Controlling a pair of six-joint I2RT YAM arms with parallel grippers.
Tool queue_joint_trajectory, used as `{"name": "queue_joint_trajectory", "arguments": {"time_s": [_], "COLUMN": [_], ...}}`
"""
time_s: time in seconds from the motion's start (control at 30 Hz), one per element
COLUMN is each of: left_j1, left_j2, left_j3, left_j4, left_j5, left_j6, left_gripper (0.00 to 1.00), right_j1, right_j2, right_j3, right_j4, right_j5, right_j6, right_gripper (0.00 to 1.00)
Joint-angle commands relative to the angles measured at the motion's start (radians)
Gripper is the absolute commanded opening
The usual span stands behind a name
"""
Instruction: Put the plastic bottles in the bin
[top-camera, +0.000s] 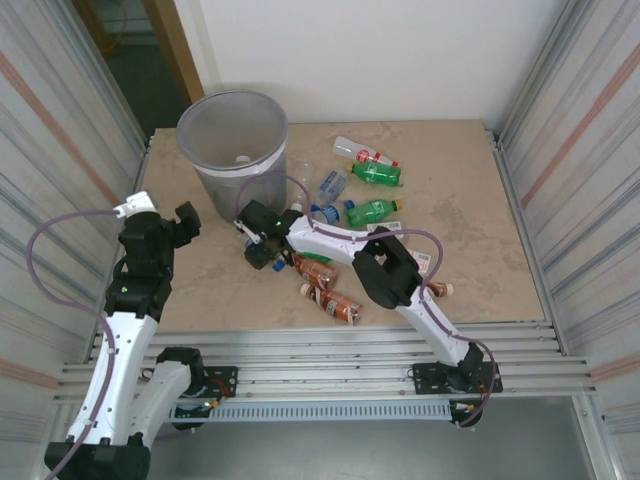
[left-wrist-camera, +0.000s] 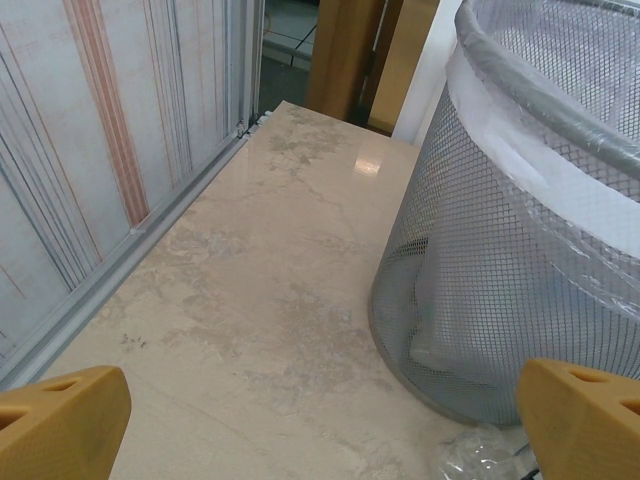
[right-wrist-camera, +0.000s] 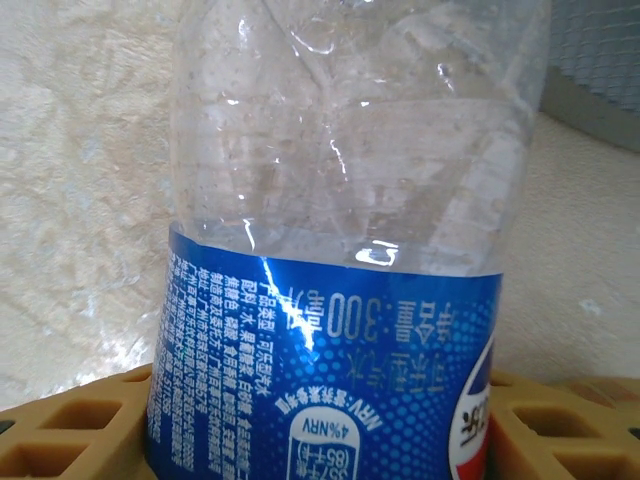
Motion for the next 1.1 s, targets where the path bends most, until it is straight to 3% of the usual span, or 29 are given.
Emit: {"name": "queue_joint_trajectory", "arguments": {"time_s": [0.0,0.4,0.6,0.8,0.9,1.07], "left_j1": [0.013,0.013,0.013,0.008,-0.048,-0.211], "left_j2": [-0.004,-0.03,0.002,0.065,0.098,0.177], "left_j3": [0.006,0.059,0.119,0.174,0.195,0.257], "left_j4": [-0.001,-0.014,-0.005,0.059,0.102,0.147], "left_j5": [0.007,0.111,0.282,0.544,0.598,0.591], "left_j6": [-0.017,-0.041,-0.057,-0.119,-0.137,-0.109], "left_gripper": [0.99,0.99,0.99,0.96,0.95,0.95], "right_j1": [0.006,-0.012,-0.029,-0.043,-0.046,-0.046], "right_j2": [-0.131,-0.37,-0.521,-0.67,-0.753,-0.864], "right_j3": [-0.028,-0.239,-0.382,-0.517,-0.588,-0.673], "right_j4": [0.029,0.122,0.182,0.25,0.304,0.375], "right_j5": [-0.002,-0.007,0.017,0.058,0.072,0.077], "right_j6": [-0.018,0.015,0.043,0.05,0.039,0.025], "right_gripper": [0.51,0.5,0.49,0.49,0.5,0.5]}}
